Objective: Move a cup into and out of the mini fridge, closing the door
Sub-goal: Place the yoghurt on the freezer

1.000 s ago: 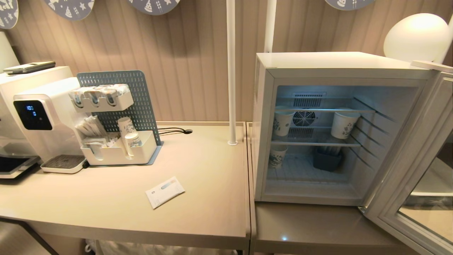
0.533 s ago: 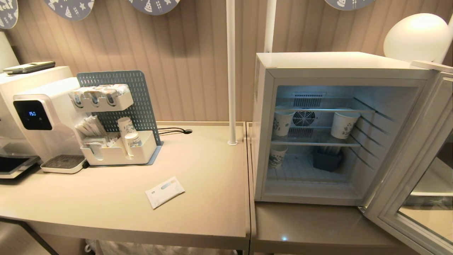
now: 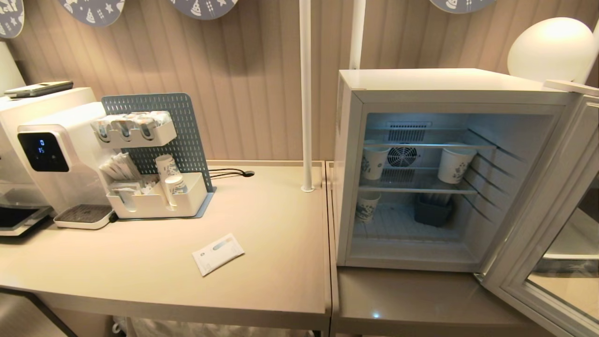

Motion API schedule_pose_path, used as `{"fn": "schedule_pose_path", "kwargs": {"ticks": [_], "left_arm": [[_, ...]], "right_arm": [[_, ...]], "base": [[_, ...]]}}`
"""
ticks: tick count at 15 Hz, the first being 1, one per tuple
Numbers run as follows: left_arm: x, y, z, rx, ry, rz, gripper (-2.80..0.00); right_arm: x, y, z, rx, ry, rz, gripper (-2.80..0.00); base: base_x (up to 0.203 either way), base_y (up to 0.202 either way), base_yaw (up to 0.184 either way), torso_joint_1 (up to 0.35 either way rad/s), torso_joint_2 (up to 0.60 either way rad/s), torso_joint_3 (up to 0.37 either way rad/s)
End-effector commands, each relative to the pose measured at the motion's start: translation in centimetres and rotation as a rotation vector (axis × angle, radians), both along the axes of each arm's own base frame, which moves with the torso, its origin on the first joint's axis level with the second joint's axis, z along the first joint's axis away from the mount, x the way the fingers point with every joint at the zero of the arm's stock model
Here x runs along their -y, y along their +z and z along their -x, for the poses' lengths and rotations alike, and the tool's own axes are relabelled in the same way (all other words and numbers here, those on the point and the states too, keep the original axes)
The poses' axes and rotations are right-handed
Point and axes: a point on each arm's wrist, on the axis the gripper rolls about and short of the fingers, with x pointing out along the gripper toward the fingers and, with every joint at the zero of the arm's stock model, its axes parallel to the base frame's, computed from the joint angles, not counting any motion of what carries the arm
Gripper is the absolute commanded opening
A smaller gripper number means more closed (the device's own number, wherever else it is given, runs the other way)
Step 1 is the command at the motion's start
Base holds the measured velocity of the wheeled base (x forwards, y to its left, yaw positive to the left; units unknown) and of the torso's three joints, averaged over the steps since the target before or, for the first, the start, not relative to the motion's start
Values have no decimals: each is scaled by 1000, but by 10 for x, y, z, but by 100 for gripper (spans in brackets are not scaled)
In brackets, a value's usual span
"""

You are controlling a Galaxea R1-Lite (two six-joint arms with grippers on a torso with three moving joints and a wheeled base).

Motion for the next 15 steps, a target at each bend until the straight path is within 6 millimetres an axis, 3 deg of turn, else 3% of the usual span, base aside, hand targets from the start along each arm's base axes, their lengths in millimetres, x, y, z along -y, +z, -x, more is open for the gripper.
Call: {"fn": "schedule_pose_path", "kwargs": {"ticks": [1,15], "left_arm": [[0,0,0,-2,0,0,-280],[0,0,0,-2,0,-4,-280]], "right_arm": [[0,0,0,-1,1,1,-280],[0,-1,0,-9,-1,1,-280]], "base": [[0,0,0,0,0,0],[0,0,0,0,0,0]]}}
